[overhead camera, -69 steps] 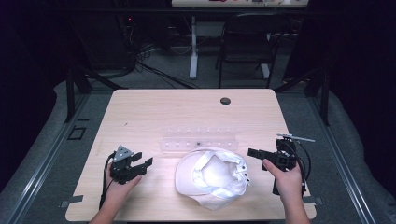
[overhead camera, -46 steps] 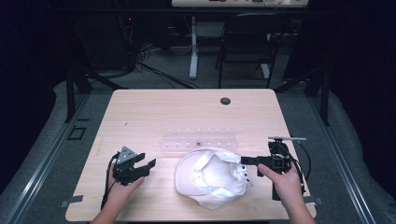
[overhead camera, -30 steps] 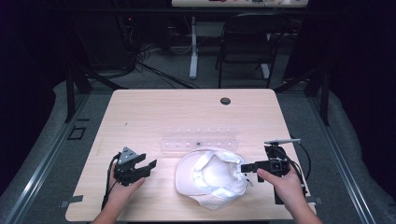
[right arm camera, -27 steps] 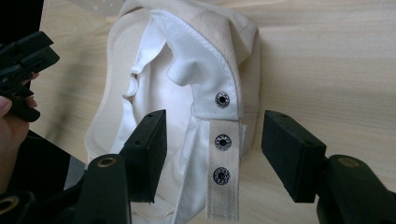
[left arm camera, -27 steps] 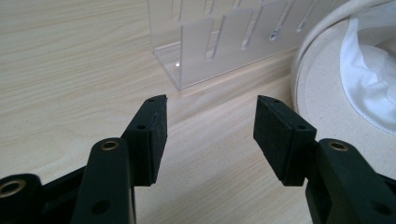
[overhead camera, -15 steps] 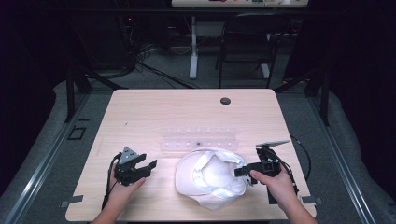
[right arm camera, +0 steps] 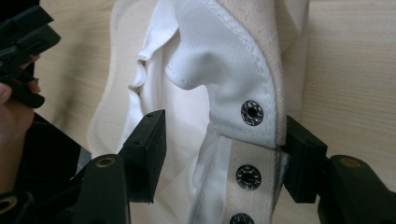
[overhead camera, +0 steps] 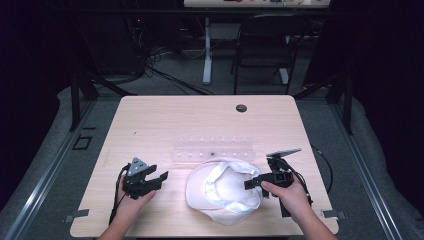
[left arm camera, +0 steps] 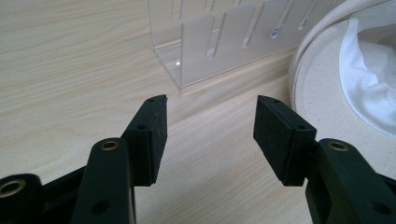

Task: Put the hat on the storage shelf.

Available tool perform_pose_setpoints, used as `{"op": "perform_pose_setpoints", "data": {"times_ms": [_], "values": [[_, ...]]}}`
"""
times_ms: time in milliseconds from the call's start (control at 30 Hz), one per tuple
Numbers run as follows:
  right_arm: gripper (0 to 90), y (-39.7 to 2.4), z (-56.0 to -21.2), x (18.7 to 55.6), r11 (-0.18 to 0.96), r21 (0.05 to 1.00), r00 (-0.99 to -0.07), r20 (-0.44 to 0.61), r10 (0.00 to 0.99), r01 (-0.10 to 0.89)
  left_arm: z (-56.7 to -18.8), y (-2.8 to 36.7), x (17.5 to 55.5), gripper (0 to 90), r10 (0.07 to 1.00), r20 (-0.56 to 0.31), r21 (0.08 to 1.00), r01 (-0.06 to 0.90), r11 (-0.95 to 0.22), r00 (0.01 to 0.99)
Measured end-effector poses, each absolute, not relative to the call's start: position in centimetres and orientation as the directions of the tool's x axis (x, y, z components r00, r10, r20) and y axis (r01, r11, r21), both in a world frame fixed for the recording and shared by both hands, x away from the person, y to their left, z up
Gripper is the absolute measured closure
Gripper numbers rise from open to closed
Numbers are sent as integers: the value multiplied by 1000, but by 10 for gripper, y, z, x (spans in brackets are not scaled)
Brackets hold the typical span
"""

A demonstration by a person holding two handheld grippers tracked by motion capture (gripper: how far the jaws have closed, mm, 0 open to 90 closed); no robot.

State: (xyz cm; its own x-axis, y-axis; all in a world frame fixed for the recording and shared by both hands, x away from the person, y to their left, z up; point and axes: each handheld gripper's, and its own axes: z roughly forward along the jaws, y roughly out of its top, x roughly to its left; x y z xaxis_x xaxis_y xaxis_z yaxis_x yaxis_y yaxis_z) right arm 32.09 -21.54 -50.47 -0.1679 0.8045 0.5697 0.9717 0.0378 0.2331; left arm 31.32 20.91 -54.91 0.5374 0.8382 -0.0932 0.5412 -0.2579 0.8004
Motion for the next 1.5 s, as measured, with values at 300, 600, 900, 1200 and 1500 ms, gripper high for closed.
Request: {"op": "perform_pose_setpoints", "data": {"times_ms": [300,600,900,1200,1500], "values": [[517,-213,-492,323,29,221,-159,603,782,975,-549,209,313,454,840,-96,802,542,-253,533],[722,-214,-490,330,5,173,-108,590,800,985,-549,209,313,454,840,-93,801,541,-255,534],[787,-212,-485,330,23,190,-124,542,831,982,-549,209,313,454,841,-91,802,540,-255,533],[807,-207,-473,329,33,213,-134,483,865,977,-549,209,313,454,841,-84,802,537,-261,535],[809,-209,-459,329,10,225,-117,466,877,974,-549,208,313,454,837,-77,801,534,-271,541]]}}
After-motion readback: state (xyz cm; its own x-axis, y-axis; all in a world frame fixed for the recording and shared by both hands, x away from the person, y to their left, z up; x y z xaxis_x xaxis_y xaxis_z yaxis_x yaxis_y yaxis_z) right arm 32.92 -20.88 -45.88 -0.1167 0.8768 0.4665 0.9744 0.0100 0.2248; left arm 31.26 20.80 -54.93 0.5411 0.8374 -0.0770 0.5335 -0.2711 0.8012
